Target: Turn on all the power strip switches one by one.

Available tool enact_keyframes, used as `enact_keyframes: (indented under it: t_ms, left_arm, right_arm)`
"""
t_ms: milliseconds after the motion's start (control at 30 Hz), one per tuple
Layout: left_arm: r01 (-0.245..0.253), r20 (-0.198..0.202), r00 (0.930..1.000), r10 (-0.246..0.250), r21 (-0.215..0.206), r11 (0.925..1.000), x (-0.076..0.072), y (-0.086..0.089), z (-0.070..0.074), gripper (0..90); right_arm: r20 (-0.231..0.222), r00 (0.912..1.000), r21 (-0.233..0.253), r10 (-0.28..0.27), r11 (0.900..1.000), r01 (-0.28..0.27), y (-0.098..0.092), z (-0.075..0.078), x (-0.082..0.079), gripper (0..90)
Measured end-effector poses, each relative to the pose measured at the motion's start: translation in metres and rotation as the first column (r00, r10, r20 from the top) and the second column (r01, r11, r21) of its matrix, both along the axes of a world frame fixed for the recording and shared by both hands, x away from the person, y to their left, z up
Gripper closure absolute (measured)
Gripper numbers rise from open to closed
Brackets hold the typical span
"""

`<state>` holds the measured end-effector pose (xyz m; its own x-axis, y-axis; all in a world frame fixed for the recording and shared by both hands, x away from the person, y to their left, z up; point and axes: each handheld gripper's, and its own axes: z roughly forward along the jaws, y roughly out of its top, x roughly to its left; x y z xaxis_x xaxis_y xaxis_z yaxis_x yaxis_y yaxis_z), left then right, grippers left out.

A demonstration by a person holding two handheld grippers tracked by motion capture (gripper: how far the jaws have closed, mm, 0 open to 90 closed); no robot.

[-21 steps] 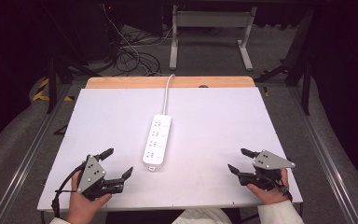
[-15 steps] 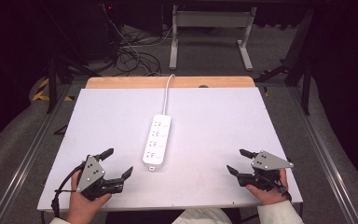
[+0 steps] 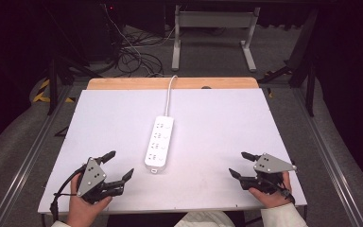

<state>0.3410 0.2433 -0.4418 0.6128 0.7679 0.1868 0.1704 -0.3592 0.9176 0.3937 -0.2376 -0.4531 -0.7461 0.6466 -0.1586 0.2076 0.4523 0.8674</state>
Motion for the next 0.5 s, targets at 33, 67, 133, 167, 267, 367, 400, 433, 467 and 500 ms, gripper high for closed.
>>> enact_keyframes:
  t_ms: [33, 67, 133, 167, 267, 367, 400, 433, 467, 500]
  left_arm:
    - [-0.003, -0.008, 1.0, 0.003, -0.006, 1.0, 0.0, 0.0003, 0.0011, 21.5]
    - [-0.003, -0.008, 1.0, 0.003, -0.006, 1.0, 0.0, 0.0003, 0.0011, 22.5]
    - [-0.011, -0.052, 0.9986, 0.011, -0.004, 0.9999, 0.0003, 0.0001, 0.0035, 24.3]
    - [-0.015, -0.06, 0.9981, 0.015, -0.002, 0.9999, 0.0001, -0.0002, 0.0038, 25.4]
    - [-0.013, -0.06, 0.9981, 0.013, 0.007, 0.9999, -0.0007, -0.0009, 0.005, 27.1]
    - [-0.007, -0.055, 0.9984, 0.007, 0.015, 0.9999, -0.0006, -0.0016, 0.0068, 28.0]
    - [-0.007, -0.055, 0.9984, 0.007, 0.015, 0.9999, -0.0006, -0.0016, 0.0068, 28.2]
    - [-0.003, -0.059, 0.9982, 0.003, 0.01, 0.9999, 0.0003, -0.0023, 0.0085, 28.5]
    - [-0.003, -0.059, 0.9982, 0.003, 0.01, 0.9999, 0.0003, -0.0023, 0.0085, 28.6]
    - [-0.002, -0.071, 0.9974, 0.002, 0.002, 1.0, 0.0016, -0.0035, 0.0109, 29.0]
  right_arm:
    - [-0.001, 1.0, 0.0, 0.002, 1.0, -0.002, -0.0001, 0.0, 0.0, 29.0]
    - [-0.002, 1.0, 0.0, 0.002, 1.0, -0.002, -0.0001, -0.0003, 0.0001, 29.1]
    - [-0.006, 1.0, -0.003, 0.004, 1.0, -0.004, 0.0, -0.0005, 0.0005, 29.0]
    - [-0.007, 1.0, -0.002, 0.004, 1.0, -0.004, 0.0002, -0.0007, 0.0005, 29.0]
    - [-0.007, 1.0, -0.002, 0.007, 1.0, -0.007, 0.0004, -0.0006, 0.0007, 29.1]
    - [-0.007, 0.9999, -0.003, 0.007, 1.0, -0.007, 0.0004, -0.0007, 0.001, 29.1]
    - [-0.008, 0.9999, -0.003, 0.008, 1.0, -0.008, 0.0005, -0.0008, 0.0009, 29.1]
    - [-0.007, 0.9999, -0.003, 0.007, 1.0, -0.007, 0.0005, -0.0008, 0.001, 29.1]
    - [-0.008, 0.9999, -0.004, 0.007, 1.0, -0.007, 0.0005, -0.0008, 0.0011, 29.1]
    - [-0.008, 0.9999, -0.003, 0.007, 1.0, -0.007, 0.0006, -0.0009, 0.0012, 29.1]
